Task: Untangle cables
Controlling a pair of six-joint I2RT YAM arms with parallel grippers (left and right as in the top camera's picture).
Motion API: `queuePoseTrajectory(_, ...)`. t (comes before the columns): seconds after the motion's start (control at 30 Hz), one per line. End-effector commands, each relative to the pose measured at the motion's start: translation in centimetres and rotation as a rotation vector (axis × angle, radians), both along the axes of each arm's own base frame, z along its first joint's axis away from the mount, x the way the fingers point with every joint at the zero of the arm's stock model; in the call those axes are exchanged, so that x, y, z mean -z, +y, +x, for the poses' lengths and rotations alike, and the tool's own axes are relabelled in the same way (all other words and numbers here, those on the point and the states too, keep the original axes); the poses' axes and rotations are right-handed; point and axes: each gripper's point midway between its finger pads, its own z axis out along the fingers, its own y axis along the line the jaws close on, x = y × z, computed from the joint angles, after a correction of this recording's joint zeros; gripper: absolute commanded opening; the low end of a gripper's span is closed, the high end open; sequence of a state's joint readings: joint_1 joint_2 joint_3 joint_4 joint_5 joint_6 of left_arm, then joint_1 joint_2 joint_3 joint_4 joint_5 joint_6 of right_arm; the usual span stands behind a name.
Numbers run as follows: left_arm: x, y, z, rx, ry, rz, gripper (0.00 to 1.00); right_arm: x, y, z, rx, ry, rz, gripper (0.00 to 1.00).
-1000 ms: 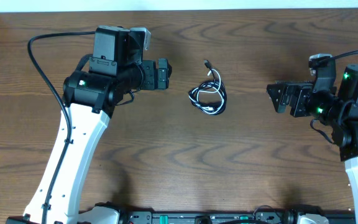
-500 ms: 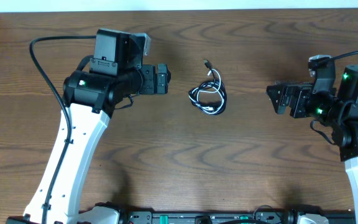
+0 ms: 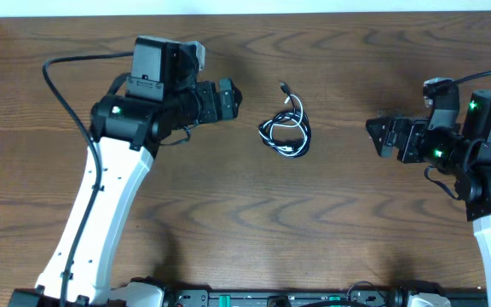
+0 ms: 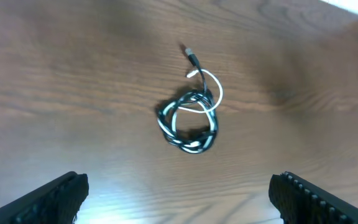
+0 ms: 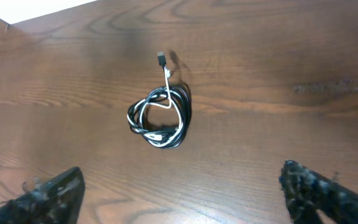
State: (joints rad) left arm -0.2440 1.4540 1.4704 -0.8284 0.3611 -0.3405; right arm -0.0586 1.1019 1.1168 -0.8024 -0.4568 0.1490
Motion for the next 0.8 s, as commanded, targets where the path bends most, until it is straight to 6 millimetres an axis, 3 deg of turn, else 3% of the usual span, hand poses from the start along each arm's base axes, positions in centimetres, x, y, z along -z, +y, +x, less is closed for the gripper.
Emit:
queuePoseTrajectory(0.0,1.1,-0.9,0.5,-0.133,0.126,-0.113,1.00,0.3,0.1,0.0,0.055,0.049,0.067,0.88)
queuePoseTrajectory(0.03,1.4,-0.9,0.5,-0.151,0.145,-0.121,0.99,0.5,0.1,0.2,0.075,0.066,0.086,0.81)
queuePoseTrajectory(0.07,1.6,-0.9,0.5,-0.153,0.152,-0.121,0.82,0.6,0.1,0.3,0.084,0.078,0.096,0.51)
queuePoseTrajectory(0.1,1.7,-0.9,0.4,-0.153,0.158,-0.117,0.07,0.9,0.1,0.4,0.089,0.089,0.101,0.01)
queuePoseTrajectory(0.23,1.8,-0.8,0.4,-0.143,0.155,-0.109,0.07,2.1,0.1,1.0,0.091,0.130,0.102,0.02)
queuePoseTrajectory(0.27,1.7,-0.8,0.5,-0.144,0.149,-0.109,0.07,2.4,0.1,1.2,0.091,0.139,0.102,0.34)
queuePoseTrajectory(0.3,1.6,-0.9,0.6,-0.144,0.143,-0.111,0.25,2.7,0.1,1.3,0.092,0.147,0.102,0.76)
queuePoseTrajectory(0.33,1.6,-0.9,0.7,-0.143,0.140,-0.112,0.49,2.9,0.1,1.4,0.091,0.155,0.101,0.46)
queuePoseTrajectory(0.37,1.6,-0.9,0.6,-0.139,0.140,-0.108,0.21,3.2,0.1,1.4,0.087,0.163,0.098,0.01)
queuePoseTrajectory(0.4,1.7,-1.0,0.6,-0.130,0.136,-0.102,0.08,3.4,0.1,1.5,0.083,0.166,0.095,0.01)
queuePoseTrajectory(0.47,1.8,-1.2,0.9,-0.127,0.126,-0.097,0.08,3.6,0.0,1.9,0.084,0.165,0.095,0.01)
queuePoseTrajectory(0.5,1.9,-1.5,1.1,-0.128,0.122,-0.094,0.07,3.7,0.0,2.1,0.084,0.163,0.095,0.27)
queuePoseTrajectory(0.53,2.0,-1.7,1.4,-0.136,0.120,-0.095,0.33,3.6,0.1,2.3,0.080,0.156,0.100,0.74)
queuePoseTrajectory(0.57,2.3,-2.0,1.6,-0.139,0.124,-0.099,0.61,3.6,0.2,2.5,0.077,0.154,0.102,0.68)
queuePoseTrajectory(0.6,2.6,-2.4,1.6,-0.132,0.132,-0.096,0.34,3.7,0.2,2.5,0.075,0.154,0.102,0.01)
queuePoseTrajectory(0.63,3.3,-2.9,1.7,-0.121,0.143,-0.086,0.08,3.7,0.2,2.5,0.075,0.154,0.101,0.01)
queuePoseTrajectory(0.67,3.8,-3.3,1.9,-0.115,0.151,-0.084,0.08,3.7,0.2,2.7,0.068,0.146,0.095,0.01)
queuePoseTrajectory(0.7,4.3,-3.7,2.1,-0.110,0.158,-0.084,0.07,3.6,0.2,2.7,0.069,0.142,0.094,0.04)
queuePoseTrajectory(0.73,4.9,-4.2,2.3,-0.107,0.168,-0.084,0.17,3.6,0.1,2.8,0.070,0.140,0.093,0.57)
queuePoseTrajectory(0.77,5.4,-4.6,2.6,-0.104,0.177,-0.084,0.56,3.6,0.1,2.9,0.070,0.137,0.092,0.99)
